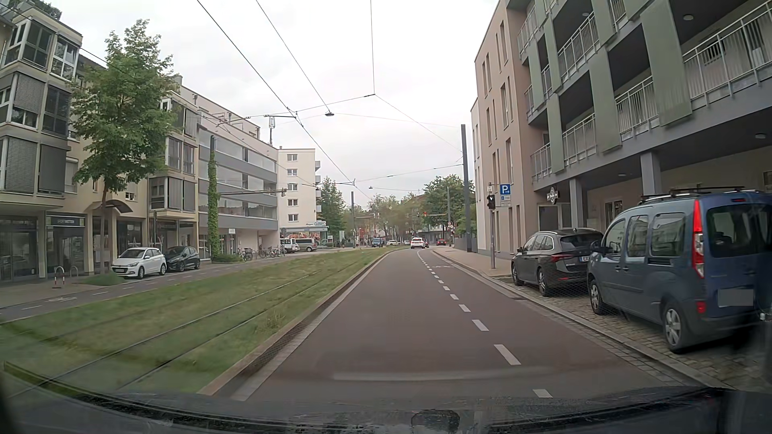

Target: Follow the waypoints while adhering to traffic rules and regulations

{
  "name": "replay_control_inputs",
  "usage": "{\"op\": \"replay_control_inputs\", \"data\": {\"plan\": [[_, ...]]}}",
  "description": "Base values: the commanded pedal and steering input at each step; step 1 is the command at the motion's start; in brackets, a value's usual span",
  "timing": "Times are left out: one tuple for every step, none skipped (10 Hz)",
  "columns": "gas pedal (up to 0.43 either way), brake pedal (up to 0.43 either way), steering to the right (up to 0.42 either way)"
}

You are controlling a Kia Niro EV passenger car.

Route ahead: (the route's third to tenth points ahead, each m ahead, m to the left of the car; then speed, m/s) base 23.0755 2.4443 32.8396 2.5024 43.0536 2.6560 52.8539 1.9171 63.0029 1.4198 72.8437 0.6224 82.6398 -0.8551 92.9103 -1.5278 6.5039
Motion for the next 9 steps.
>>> {"op": "replay_control_inputs", "data": {"plan": [[0.059,0.000,-0.004],[0.059,0.000,-0.004],[0.059,0.000,-0.005],[0.059,0.000,-0.004],[0.059,0.000,-0.004],[0.059,0.000,-0.004],[0.059,0.000,-0.004],[0.059,0.000,-0.004],[0.059,0.000,-0.003]]}}
